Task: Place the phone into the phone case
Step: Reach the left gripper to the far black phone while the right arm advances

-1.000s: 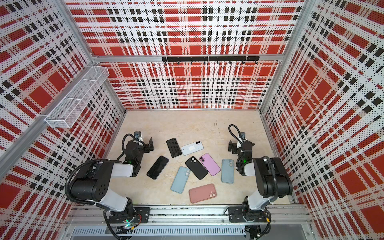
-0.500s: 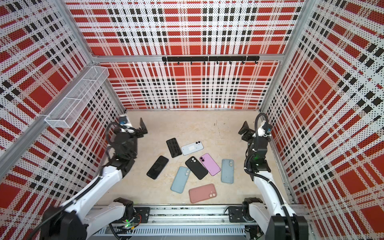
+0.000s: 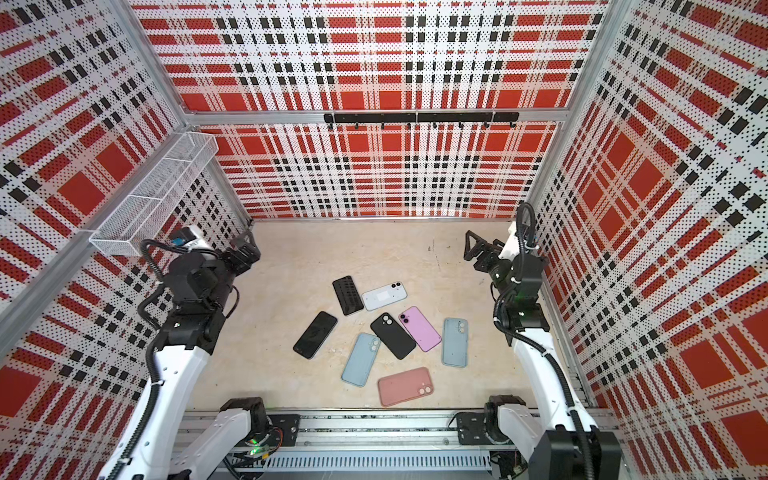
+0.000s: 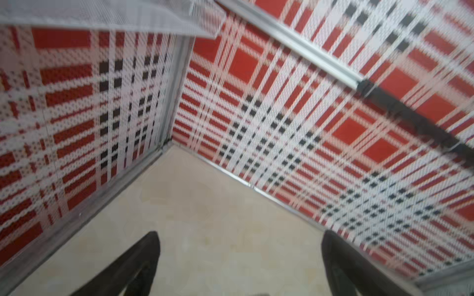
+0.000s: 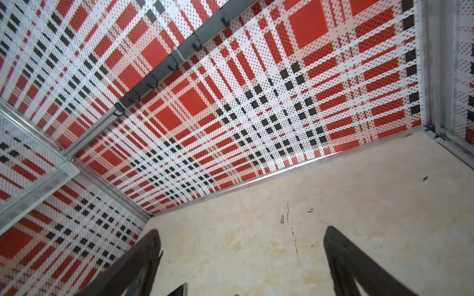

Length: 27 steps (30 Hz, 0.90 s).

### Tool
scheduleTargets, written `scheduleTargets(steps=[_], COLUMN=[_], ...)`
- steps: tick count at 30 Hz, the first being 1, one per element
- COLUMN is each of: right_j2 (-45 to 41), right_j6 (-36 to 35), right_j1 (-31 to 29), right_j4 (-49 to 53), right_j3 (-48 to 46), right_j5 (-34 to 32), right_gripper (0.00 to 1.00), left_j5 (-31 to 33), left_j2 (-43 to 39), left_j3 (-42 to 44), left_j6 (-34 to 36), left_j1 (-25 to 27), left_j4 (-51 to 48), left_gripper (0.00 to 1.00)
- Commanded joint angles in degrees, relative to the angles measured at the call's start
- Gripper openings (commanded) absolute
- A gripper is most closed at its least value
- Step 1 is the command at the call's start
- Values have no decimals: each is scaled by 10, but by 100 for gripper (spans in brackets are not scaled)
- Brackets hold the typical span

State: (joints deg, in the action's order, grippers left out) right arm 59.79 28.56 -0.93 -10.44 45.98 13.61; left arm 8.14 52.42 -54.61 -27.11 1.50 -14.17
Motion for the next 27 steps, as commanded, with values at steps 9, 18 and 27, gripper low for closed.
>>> scheduleTargets(steps=[9, 18, 27], right_j2=[161, 256, 288], right_j6=[-216, -184, -190], right_j1=[-231, -273, -271], right_j4=[286, 295, 307], right_j3=[177, 166, 186], right_j5=[-115, -196, -234], right_gripper=[100, 100, 100], left_j5=[72, -1, -6], left_j2=[276, 482, 585], left_j3=[-186, -293, -335], left_j6=[-34, -86, -157], left_j1=[198, 224, 249], left_j4=[-308, -346, -370], left_gripper=[100, 97, 100])
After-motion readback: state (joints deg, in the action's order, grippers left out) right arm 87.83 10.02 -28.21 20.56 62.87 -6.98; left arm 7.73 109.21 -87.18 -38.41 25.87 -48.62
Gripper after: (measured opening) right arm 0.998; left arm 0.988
